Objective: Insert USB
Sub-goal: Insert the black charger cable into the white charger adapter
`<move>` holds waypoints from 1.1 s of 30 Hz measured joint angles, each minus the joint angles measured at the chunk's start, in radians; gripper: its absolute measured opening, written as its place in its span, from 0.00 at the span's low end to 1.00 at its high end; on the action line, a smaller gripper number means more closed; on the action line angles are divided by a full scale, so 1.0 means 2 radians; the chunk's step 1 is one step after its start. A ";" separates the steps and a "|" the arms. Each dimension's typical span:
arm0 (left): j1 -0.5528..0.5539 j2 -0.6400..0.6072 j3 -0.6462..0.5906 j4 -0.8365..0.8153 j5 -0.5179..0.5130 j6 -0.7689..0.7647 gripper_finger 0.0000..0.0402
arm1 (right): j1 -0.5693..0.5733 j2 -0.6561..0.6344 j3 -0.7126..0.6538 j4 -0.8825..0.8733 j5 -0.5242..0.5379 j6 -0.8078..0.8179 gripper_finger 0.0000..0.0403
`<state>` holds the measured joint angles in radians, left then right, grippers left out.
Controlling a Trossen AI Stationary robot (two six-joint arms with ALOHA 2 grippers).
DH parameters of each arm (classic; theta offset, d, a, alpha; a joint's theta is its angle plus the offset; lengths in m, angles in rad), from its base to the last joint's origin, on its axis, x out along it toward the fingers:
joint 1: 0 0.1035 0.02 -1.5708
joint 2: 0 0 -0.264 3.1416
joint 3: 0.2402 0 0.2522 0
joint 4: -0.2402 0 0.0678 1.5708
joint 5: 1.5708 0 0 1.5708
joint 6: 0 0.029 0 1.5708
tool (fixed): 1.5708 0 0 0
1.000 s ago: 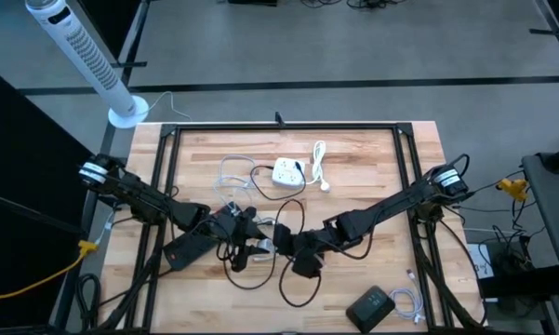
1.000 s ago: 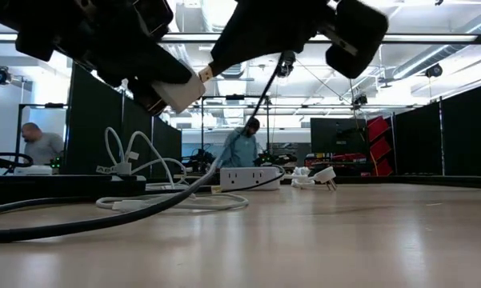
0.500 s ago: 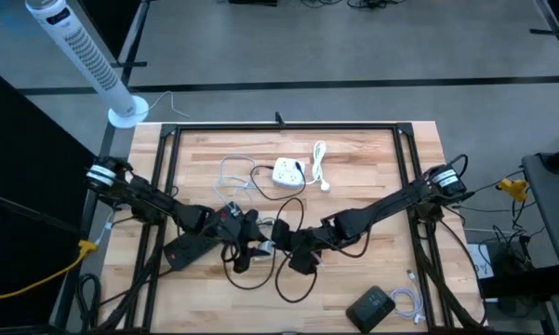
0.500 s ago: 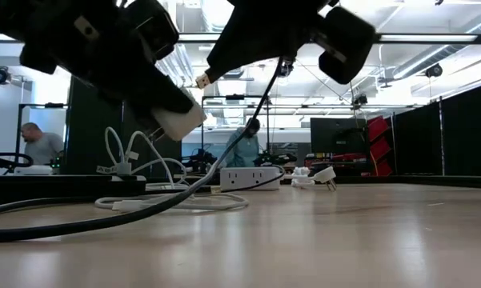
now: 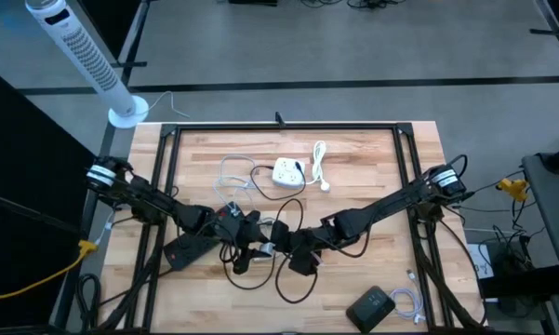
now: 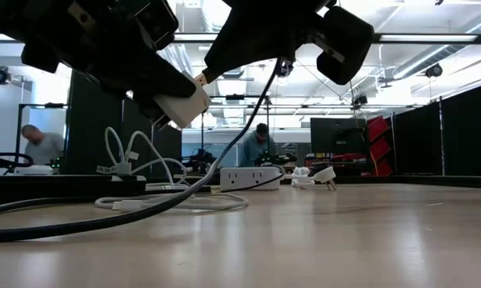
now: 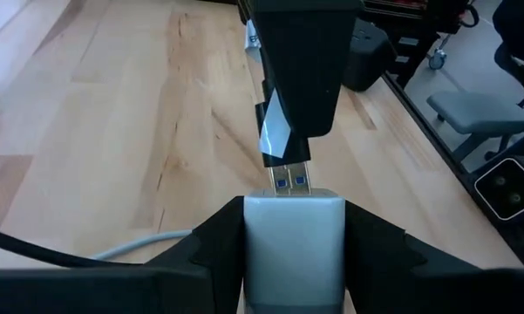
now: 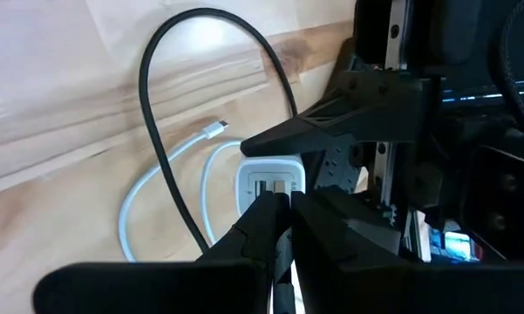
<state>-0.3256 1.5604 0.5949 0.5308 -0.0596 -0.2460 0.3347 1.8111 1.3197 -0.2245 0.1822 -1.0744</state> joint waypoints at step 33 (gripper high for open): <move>-0.001 0.001 0.055 -0.092 -0.003 -0.025 0.36 | -0.008 0.011 0.000 0.010 -0.033 0.020 0.03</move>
<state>-0.3271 1.5620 0.7044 0.3468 -0.0665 -0.2961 0.3178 1.8328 1.3193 -0.2045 0.1172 -1.0338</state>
